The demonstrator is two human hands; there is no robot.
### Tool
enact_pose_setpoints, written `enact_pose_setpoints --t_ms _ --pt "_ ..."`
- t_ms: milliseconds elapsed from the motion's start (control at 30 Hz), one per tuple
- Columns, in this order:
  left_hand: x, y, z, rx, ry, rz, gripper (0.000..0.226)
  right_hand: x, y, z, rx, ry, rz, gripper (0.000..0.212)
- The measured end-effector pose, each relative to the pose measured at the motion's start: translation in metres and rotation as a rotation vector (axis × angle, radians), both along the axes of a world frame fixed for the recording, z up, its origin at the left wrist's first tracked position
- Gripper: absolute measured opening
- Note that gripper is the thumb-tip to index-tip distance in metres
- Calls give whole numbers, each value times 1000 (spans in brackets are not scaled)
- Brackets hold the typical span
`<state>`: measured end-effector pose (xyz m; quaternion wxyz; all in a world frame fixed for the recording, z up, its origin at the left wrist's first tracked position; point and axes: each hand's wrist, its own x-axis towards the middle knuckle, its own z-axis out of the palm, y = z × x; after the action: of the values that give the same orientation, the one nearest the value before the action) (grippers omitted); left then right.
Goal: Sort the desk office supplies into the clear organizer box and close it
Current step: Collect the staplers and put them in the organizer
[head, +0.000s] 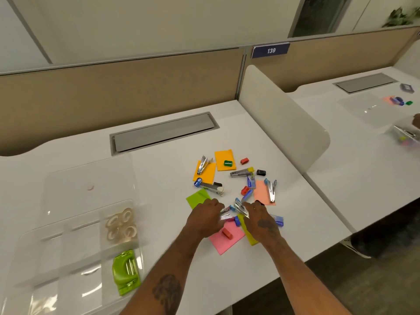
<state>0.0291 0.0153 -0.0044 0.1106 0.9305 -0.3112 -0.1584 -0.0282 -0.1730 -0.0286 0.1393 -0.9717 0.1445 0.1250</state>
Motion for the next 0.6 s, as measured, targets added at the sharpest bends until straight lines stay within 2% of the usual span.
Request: enact_pose_setpoints --t_ms 300,600 --pt "-4 -31 -12 207 -50 28 49 15 -4 -7 -69 -1 203 59" --pt "-1 -43 -12 224 -75 73 27 26 -4 -9 -132 -2 318 59"
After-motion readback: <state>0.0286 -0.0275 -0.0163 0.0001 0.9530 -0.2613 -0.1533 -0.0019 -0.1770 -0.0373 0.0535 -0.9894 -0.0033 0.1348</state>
